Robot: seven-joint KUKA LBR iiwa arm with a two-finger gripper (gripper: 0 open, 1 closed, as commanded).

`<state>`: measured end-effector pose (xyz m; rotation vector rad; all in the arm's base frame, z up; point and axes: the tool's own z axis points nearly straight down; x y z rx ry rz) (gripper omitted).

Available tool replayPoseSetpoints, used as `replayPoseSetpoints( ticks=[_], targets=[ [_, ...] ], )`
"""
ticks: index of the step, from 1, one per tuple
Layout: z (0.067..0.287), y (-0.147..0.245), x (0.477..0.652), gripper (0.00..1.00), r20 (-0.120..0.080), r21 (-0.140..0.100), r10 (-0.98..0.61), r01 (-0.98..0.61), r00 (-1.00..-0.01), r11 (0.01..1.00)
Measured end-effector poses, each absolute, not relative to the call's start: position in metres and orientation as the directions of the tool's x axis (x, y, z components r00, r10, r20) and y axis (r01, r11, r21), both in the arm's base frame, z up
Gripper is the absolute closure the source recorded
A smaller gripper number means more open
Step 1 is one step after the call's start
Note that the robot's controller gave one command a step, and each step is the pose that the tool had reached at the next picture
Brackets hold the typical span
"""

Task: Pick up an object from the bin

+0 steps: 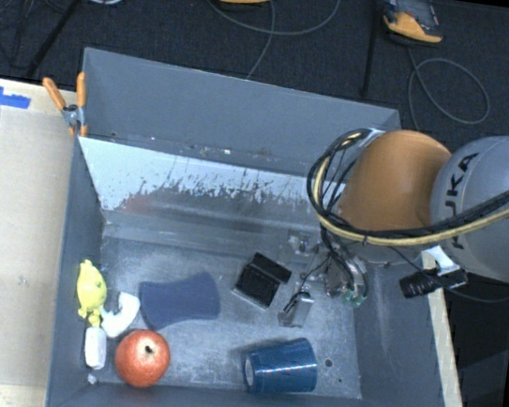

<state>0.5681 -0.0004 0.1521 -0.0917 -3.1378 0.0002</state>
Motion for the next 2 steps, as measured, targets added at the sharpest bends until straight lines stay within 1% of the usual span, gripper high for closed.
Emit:
replayPoseSetpoints(
  ticks=[1, 2],
  targets=[
    [0.152, -0.001, 0.569, 0.0, 0.001, 0.0, 0.061, 0.061, -0.998, 0.998],
    [0.132, 0.002, 0.58, 0.0, -0.005, 0.001, 0.231, 0.231, -0.973, 0.973]
  ],
)
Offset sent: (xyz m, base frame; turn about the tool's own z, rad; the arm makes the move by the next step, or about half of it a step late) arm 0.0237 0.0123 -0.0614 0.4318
